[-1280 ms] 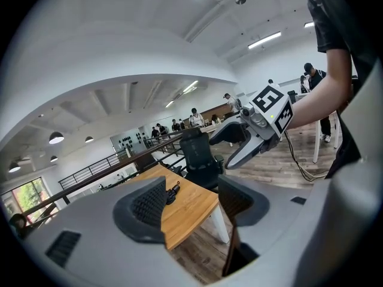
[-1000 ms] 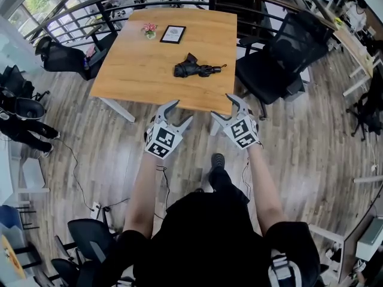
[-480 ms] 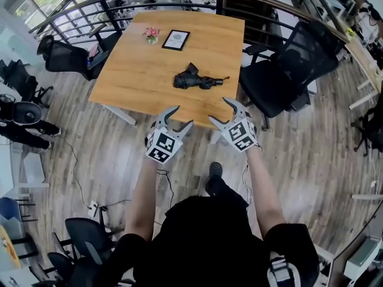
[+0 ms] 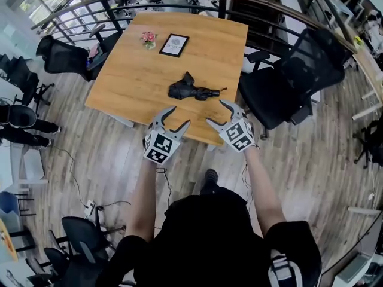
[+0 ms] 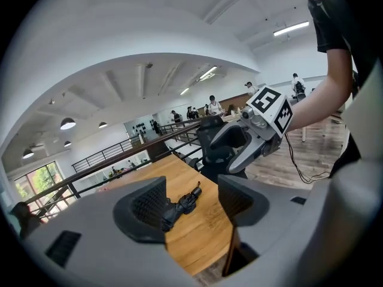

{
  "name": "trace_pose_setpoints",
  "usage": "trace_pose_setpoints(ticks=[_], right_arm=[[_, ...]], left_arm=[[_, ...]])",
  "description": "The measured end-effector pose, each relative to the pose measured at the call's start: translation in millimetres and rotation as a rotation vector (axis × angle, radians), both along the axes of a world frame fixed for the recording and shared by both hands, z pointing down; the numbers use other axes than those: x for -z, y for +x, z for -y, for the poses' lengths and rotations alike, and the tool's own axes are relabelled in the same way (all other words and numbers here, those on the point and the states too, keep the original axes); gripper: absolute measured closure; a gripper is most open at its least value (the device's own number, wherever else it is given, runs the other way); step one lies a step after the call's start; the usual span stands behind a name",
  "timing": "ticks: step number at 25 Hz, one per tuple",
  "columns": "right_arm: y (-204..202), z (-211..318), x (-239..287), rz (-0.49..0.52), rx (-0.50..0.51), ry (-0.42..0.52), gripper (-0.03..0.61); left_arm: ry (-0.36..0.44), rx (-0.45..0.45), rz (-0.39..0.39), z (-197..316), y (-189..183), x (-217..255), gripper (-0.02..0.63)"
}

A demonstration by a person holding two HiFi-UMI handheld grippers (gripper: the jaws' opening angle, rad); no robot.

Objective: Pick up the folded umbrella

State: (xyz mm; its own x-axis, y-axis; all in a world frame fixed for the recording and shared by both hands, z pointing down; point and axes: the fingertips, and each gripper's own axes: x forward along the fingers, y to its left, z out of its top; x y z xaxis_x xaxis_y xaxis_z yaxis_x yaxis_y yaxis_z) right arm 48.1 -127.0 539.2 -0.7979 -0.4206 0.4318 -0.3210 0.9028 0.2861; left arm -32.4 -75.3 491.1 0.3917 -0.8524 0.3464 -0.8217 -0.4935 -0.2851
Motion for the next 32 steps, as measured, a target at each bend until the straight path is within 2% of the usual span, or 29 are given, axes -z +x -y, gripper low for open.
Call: trace_pose_setpoints(ticks=[7,17,32], right_arm=[[-3.6,29.0,0.6,-0.008,0.049,0.004,0.219],[-15.8,40.5,-20.0,-0.058,0.095,-0.011,0.239],[-53.5,106.6,-44.7,-0.123,0.075,-0.054,0.229]], left_arm=[[-0.009,0.045,0.005,24.0,0.3,-4.6,0.336],[-0.024,0.079,-0.003,39.8,-14.2,-13.9,0.336],[-0.083,0.005,-0.028,121.4,-48.0,-40.0,0.336]])
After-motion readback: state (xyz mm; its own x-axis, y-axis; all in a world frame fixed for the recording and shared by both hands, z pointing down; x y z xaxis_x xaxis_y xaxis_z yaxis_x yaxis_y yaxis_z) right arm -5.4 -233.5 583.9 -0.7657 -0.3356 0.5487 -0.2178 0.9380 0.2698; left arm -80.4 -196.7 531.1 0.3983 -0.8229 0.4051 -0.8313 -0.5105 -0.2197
